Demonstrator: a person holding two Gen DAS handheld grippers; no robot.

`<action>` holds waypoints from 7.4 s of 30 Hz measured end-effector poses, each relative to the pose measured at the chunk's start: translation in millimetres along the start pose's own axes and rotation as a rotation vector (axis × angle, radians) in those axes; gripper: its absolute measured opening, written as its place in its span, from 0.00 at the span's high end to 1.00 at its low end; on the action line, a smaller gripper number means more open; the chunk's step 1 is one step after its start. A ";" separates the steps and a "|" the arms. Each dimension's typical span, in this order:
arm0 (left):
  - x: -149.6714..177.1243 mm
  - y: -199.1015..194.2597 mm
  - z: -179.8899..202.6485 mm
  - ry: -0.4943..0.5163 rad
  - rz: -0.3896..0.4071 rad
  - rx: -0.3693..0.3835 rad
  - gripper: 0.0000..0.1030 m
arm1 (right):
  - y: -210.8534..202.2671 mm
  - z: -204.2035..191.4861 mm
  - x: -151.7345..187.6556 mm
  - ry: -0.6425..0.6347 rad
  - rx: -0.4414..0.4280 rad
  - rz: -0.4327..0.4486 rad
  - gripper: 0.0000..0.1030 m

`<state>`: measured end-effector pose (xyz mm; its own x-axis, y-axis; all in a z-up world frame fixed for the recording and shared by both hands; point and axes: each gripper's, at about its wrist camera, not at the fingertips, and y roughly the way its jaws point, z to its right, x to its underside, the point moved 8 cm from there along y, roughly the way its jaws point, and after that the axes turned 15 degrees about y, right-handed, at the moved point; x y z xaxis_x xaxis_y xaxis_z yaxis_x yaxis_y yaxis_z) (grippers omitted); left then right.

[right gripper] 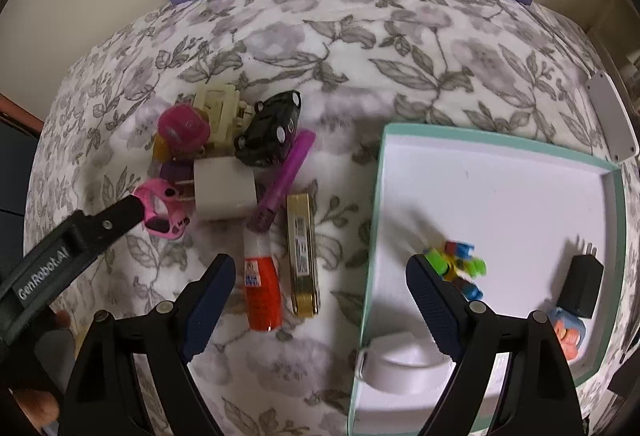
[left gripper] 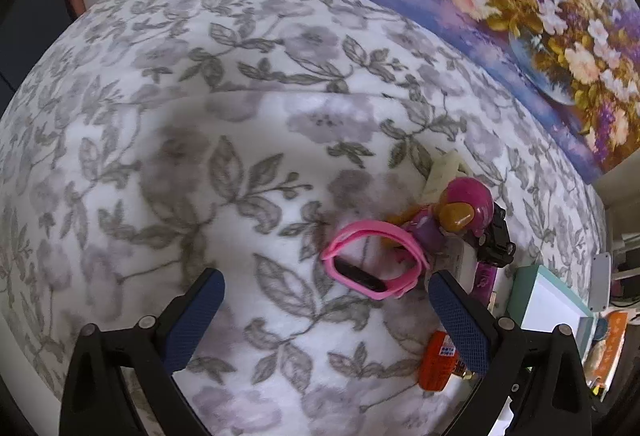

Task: Organize rigid objects
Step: 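Grasp the pink watch band with the left tool while the right tool moves toward the gold bar, then grasp the gold bar with the right tool while the left tool holds the pink band, then carry the gold bar over the tray with the right tool while the left tool carries the pink band, then open the right tool to drop the gold bar while the left tool drops the pink band, then withdraw both tools to the items and grasp the orange bottle with the right tool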

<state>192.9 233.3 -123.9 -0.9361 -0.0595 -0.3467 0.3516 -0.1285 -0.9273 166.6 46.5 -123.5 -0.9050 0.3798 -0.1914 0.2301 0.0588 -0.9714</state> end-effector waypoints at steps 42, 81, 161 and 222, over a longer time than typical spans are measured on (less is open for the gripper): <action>-4.0 22.6 18.8 0.012 -0.018 0.115 0.31 | 3.7 0.6 -6.9 -0.015 -0.009 0.049 0.15; 5.8 9.6 -4.8 -0.050 -0.053 0.092 0.31 | 5.4 -19.6 -1.9 -0.155 -0.035 0.099 0.69; 67.2 -20.1 267.0 0.580 -0.028 0.123 0.31 | -30.2 194.4 -50.6 0.245 0.089 0.103 0.84; -31.4 -75.2 38.3 0.011 0.141 -0.084 0.00 | -91.3 113.3 -53.0 0.087 0.069 0.246 0.52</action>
<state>196.2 206.9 -37.9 -0.8776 -0.0597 -0.4757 0.4782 -0.0363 -0.8775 152.9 -83.6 -40.5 -0.7902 0.4526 -0.4133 0.4120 -0.1071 -0.9049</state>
